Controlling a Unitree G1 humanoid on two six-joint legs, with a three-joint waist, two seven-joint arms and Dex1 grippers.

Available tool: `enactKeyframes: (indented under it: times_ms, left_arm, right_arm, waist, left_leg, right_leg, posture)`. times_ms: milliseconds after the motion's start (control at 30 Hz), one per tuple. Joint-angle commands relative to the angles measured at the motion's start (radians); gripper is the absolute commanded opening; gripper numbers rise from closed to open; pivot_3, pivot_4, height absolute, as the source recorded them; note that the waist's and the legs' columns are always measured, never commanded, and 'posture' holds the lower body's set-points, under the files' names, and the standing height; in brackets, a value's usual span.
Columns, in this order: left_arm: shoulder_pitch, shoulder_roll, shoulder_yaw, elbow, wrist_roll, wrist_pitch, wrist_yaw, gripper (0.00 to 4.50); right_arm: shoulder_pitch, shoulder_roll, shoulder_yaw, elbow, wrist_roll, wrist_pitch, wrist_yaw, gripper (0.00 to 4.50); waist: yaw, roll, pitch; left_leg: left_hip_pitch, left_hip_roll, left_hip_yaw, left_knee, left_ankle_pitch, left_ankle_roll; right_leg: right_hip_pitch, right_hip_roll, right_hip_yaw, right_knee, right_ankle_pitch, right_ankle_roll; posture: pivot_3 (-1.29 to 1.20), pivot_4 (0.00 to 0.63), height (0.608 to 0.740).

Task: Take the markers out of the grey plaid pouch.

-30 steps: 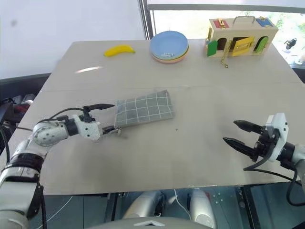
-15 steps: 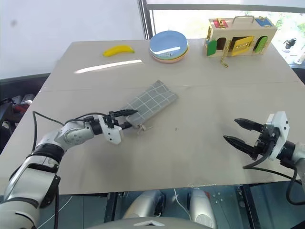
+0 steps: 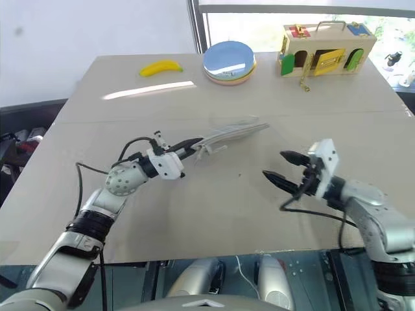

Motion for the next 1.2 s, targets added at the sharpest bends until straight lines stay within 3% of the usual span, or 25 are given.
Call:
enactKeyframes:
  times_ms: [33, 733, 833, 1000, 1033, 1200]
  left_arm:
    - [0.027, -0.019, 0.007, -0.091, -0.031, 0.047, -0.020, 0.03]
    - [-0.005, -0.084, -0.021, -0.016, 0.042, -0.023, -0.041, 0.03]
    - [-0.006, -0.086, -0.018, -0.008, 0.044, -0.027, -0.040, 0.00]
    - [-0.010, -0.087, -0.016, 0.002, 0.043, -0.029, -0.041, 0.00]
    - [-0.011, -0.088, -0.016, 0.004, 0.042, -0.029, -0.042, 0.00]
    - [-0.021, -0.091, -0.018, 0.017, 0.038, -0.032, -0.048, 0.00]
  right_arm:
    - [-0.048, 0.049, 0.033, -0.077, 0.015, 0.029, -0.072, 4.36]
    - [-0.167, 0.036, 0.240, -0.093, -0.103, 0.007, 0.019, 4.36]
    - [-0.172, 0.031, 0.246, -0.099, -0.098, 0.016, 0.036, 3.07]
    - [-0.167, -0.005, 0.256, -0.119, -0.101, 0.035, 0.065, 0.36]
    - [-0.164, -0.014, 0.260, -0.122, -0.105, 0.038, 0.071, 0.05]
    - [-0.156, -0.057, 0.297, -0.129, -0.154, 0.037, 0.079, 0.05]
  waist:
    - [0.001, 0.000, 0.000]
    - [0.001, 0.000, 0.000]
    - [0.001, 0.000, 0.000]
    - [0.002, 0.000, 0.000]
    - [0.002, 0.000, 0.000]
    - [0.002, 0.000, 0.000]
  left_leg:
    - [0.000, 0.000, 0.000, 0.000, 0.000, 0.000]
    - [-0.001, -0.001, -0.001, 0.001, 0.000, 0.000]
    - [-0.001, -0.001, -0.001, 0.001, 0.000, 0.000]
    - [-0.001, -0.001, -0.001, 0.001, 0.000, 0.000]
    - [-0.001, -0.001, -0.001, 0.001, 0.000, 0.000]
    - [-0.001, -0.001, -0.001, 0.001, 0.000, 0.000]
  right_leg:
    - [0.000, 0.000, 0.000, 0.000, 0.000, 0.000]
    - [0.000, 0.000, -0.005, -0.001, 0.000, 0.000]
    - [0.000, 0.000, -0.005, -0.001, 0.000, 0.000]
    - [0.000, 0.000, -0.005, -0.001, 0.000, 0.000]
    - [0.000, 0.000, -0.005, -0.001, 0.000, 0.000]
    - [0.000, 0.000, -0.005, -0.001, 0.000, 0.000]
  posture:
    - [0.00, 0.150, 0.740]
    - [0.00, 0.150, 0.740]
    - [0.00, 0.150, 0.740]
    - [0.00, 0.150, 0.740]
    - [0.00, 0.150, 0.740]
    - [0.00, 0.150, 0.740]
